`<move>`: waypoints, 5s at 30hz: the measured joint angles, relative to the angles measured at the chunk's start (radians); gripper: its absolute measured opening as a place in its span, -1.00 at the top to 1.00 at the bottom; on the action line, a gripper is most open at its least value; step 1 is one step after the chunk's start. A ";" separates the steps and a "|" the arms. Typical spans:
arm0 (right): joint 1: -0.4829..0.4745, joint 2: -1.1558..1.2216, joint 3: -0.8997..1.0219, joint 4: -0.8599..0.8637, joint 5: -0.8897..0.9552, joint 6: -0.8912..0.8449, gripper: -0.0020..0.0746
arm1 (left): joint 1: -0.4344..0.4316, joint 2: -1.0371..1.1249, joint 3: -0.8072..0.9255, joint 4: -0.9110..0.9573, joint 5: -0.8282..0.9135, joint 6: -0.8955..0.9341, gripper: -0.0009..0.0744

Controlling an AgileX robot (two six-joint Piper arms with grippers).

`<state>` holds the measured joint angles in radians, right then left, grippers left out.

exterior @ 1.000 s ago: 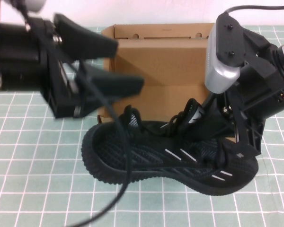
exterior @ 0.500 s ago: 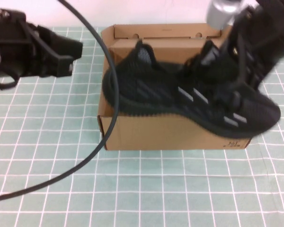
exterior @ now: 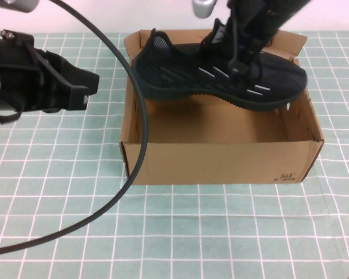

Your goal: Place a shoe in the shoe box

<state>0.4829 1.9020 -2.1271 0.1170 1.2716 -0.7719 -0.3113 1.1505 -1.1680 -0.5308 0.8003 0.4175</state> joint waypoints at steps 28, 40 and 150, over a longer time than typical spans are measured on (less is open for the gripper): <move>-0.004 0.264 -0.113 -0.088 -0.099 0.028 0.90 | 0.000 0.000 0.000 0.000 0.032 -0.004 0.98; -0.008 0.322 -0.113 -0.117 -0.117 0.031 0.90 | 0.000 0.000 0.000 0.000 0.038 -0.004 0.98; -0.010 -1.745 1.804 -0.374 -0.837 0.869 0.97 | 0.000 -0.960 0.647 0.079 -0.332 -0.070 0.99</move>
<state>0.4733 0.1566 -0.3230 -0.2575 0.4347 0.0966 -0.3113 0.1900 -0.5214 -0.4519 0.4683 0.3471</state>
